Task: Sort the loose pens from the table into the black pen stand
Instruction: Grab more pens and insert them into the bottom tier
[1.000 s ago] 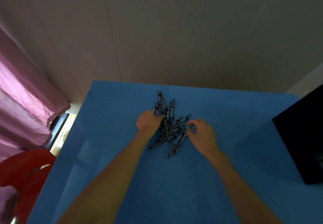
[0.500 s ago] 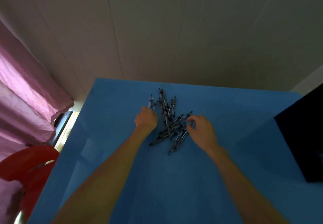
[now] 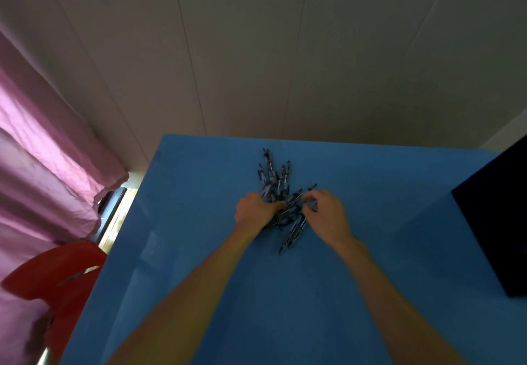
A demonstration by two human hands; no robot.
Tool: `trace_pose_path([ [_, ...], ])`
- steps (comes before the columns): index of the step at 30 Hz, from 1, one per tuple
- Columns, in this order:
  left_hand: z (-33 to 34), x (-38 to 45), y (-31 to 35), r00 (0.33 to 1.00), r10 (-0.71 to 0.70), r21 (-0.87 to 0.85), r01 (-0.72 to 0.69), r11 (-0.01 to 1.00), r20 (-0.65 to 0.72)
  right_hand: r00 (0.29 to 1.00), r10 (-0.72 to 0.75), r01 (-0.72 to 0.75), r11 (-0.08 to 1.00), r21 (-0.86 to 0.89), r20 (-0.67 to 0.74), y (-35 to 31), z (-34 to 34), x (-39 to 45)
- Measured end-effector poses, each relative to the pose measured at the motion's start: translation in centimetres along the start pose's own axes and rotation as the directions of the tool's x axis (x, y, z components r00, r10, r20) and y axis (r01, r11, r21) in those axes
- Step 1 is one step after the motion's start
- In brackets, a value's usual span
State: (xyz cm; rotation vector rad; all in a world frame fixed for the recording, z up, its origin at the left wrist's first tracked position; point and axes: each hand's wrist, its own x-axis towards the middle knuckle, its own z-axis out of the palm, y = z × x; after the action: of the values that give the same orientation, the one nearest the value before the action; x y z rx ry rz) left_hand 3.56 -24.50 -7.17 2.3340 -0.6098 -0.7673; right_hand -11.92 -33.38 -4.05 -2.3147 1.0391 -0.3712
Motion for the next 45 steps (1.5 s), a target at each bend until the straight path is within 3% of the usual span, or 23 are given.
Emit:
trace_pose_path([
  [4, 0.5, 0.1, -0.6, 0.999, -0.006, 0.009, 0.005, 1.0, 0.039, 1.0, 0.004, -0.004, 1.0, 0.0, 0.003, 0.5, -0.1, 0.0],
  [11, -0.3, 0.3, -1.6, 0.997, 0.07, -0.186, -0.075, 0.98, -0.036, 1.0, 0.006, -0.006, 1.0, -0.016, 0.015, 0.9, 0.5, 0.2],
  [18, -2.2, 2.5, -1.1, 0.996, 0.021, -0.383, -0.051, 0.922, -0.083, 1.0, -0.003, 0.003, 1.0, 0.004, 0.025, 0.7, 0.5, 0.6],
  [25, -1.4, 4.7, 0.4, 0.99, -0.099, -0.282, 0.066, 0.957, -0.103, 0.999, 0.009, -0.009, 1.0, -0.006, 0.038, 1.6, 0.3, 0.6],
  [32, -0.6, 4.3, 0.5, 0.986, -0.058, 0.025, 0.063, 0.998, -0.158, 0.999, 0.014, -0.014, 1.0, -0.015, 0.03, 2.3, 0.3, 1.2],
  [41, -1.4, 5.0, -0.6, 0.956, 0.006, 0.085, 0.02, 0.996, -0.294, 0.999, 0.004, -0.004, 1.0, 0.01, 0.041, 2.1, 0.7, 1.3],
  [45, -1.8, 6.6, 0.2, 0.957, 0.03, -0.102, -0.062, 0.993, -0.29, 0.999, 0.007, -0.008, 1.0, 0.012, 0.04, 2.4, 0.6, 1.5],
])
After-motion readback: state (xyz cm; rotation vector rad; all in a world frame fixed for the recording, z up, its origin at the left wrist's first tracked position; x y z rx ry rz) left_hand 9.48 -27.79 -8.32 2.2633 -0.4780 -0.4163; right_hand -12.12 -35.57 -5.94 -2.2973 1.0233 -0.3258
